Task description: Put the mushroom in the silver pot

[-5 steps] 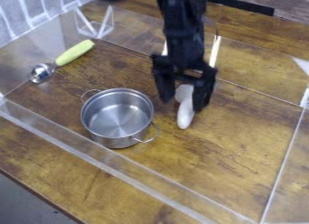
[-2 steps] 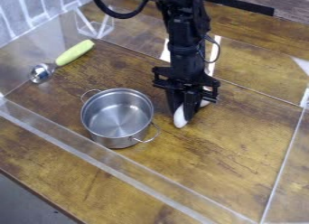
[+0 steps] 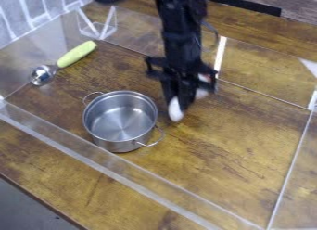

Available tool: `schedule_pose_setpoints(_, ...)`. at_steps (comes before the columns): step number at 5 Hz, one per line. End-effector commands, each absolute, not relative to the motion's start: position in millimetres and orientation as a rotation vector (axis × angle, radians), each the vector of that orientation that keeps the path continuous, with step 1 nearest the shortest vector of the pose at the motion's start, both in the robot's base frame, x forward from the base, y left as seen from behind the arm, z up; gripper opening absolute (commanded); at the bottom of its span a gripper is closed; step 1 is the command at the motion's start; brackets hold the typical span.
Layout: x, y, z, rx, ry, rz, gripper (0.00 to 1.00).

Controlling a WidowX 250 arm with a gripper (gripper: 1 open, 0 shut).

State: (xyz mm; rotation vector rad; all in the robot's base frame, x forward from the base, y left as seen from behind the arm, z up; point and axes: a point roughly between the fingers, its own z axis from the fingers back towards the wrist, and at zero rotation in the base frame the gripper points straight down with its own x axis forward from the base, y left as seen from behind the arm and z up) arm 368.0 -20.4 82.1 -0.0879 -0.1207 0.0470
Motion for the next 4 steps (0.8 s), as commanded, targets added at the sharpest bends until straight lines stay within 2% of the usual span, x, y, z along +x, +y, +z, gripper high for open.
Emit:
schedule_pose_setpoints(1,354.2,8.7,136.1,-0.074,-0.232,0.103,0.0)
schedule_pose_setpoints(2,324.6,18.6,134.5,-0.05,-0.219,0.184,0.0)
schedule_pose_setpoints(3,301.0,18.0,123.8,-0.032,-0.205,0.233,0.0)
schedule_pose_setpoints(4,293.2,21.3,103.4,-0.01,-0.196,0.27,0.0)
